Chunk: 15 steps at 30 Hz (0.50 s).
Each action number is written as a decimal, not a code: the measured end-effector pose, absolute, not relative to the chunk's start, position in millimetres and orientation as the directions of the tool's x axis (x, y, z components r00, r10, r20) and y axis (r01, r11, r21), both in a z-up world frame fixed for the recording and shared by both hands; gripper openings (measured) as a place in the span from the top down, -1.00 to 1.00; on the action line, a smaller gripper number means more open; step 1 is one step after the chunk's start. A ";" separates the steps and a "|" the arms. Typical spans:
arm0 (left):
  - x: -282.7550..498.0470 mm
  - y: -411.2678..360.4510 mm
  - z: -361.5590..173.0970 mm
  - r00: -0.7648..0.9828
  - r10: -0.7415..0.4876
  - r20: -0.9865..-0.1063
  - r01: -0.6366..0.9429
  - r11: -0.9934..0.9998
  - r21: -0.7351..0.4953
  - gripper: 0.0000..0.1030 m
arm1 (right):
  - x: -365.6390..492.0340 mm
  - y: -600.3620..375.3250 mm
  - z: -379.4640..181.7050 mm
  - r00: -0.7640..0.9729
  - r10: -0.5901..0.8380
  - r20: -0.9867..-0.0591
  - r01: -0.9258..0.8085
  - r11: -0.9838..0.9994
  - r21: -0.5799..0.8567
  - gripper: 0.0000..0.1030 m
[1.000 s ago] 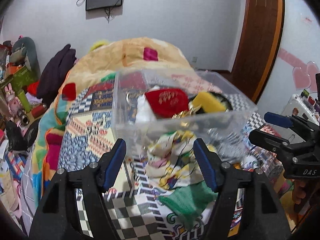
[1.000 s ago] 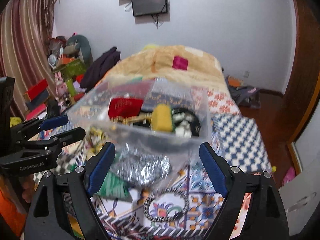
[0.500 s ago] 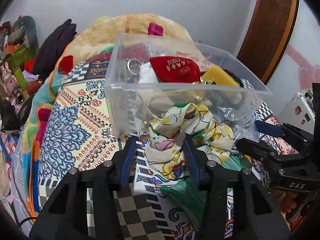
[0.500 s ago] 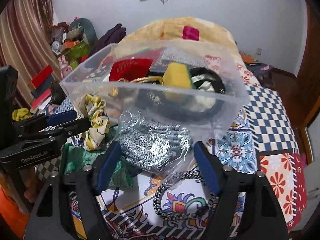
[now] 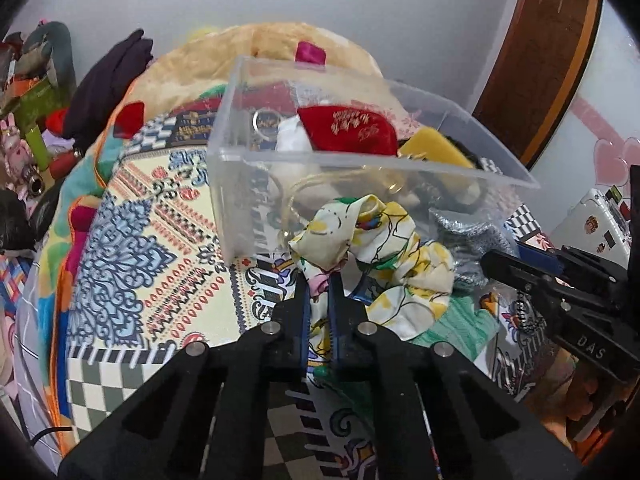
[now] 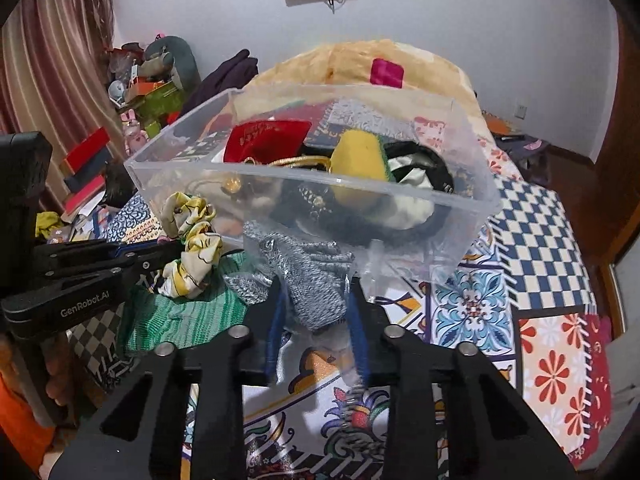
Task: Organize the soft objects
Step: 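Grasp floral scarf with left tool while right tool grasps silver glove, drop both in box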
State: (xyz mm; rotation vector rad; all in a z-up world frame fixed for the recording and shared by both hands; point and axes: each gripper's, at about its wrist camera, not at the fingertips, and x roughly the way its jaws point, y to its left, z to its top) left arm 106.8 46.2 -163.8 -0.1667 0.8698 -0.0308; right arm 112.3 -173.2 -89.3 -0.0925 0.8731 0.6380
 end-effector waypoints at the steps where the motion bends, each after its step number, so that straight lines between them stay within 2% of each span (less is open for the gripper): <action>1: 104.0 46.3 -160.2 0.655 -0.093 -0.750 -0.039 0.987 -0.157 0.87 | 111.8 -175.3 -87.5 0.471 0.489 -0.734 -0.560 0.809 0.180 0.57; 15: 71.8 43.5 -90.5 0.791 -0.101 -0.604 -0.004 0.985 -0.170 0.88 | 93.1 -191.9 -31.4 0.576 0.541 -0.613 -0.587 0.796 0.150 0.58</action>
